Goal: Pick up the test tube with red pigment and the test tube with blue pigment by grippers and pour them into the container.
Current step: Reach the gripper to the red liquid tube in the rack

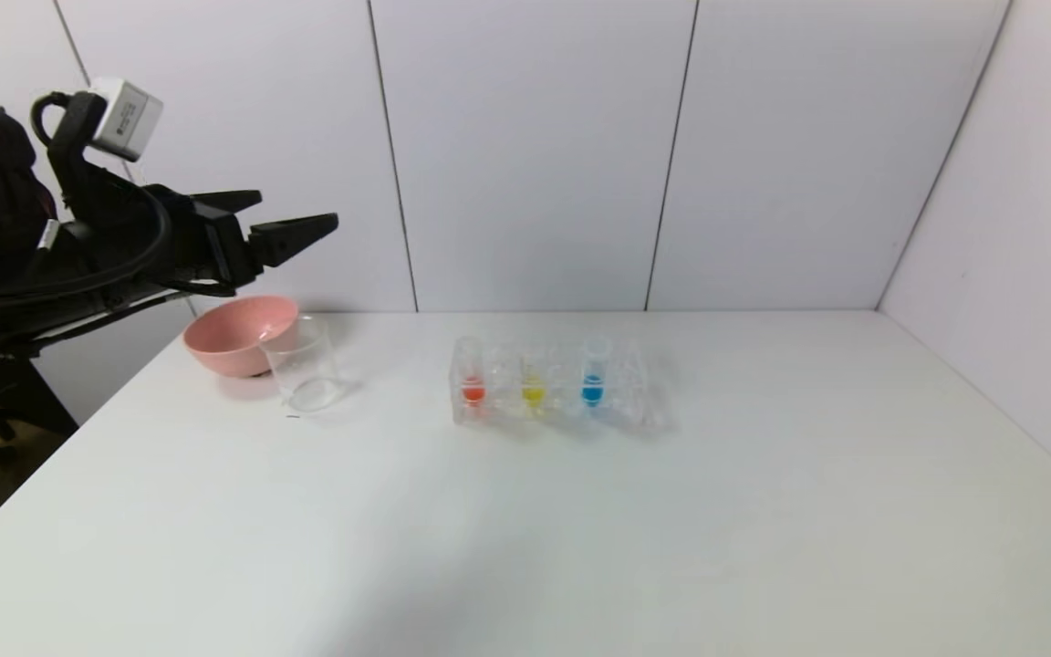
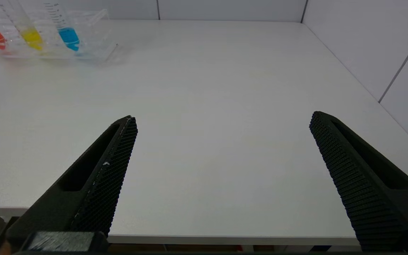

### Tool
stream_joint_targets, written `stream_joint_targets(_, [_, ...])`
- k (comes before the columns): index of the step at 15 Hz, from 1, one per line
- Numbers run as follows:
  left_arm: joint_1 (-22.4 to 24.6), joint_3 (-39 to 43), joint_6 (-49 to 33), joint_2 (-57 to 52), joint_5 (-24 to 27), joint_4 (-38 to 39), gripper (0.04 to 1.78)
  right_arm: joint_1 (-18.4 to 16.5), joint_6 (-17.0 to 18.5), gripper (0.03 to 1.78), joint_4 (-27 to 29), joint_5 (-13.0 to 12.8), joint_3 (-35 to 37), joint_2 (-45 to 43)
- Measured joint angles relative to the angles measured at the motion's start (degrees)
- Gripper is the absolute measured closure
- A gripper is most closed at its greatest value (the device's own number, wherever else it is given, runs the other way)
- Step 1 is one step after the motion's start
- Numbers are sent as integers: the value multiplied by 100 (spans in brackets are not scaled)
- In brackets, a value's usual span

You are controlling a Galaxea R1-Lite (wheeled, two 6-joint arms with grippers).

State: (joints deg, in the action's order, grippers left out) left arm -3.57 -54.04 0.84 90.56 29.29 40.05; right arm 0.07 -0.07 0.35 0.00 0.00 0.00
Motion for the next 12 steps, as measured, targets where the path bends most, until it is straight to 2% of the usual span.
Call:
stream_joint_targets(5, [13,32,26,505,1587,483,6,0,0,4,-2,0,0,0])
stream_joint_targets(8, [13,24,50,769,2189,618,6,0,0,4,-2,0,0,0])
stream_joint_targets(12, [13,66,56,1128,3107,1248,6,-2,5,4,0,0,0,0])
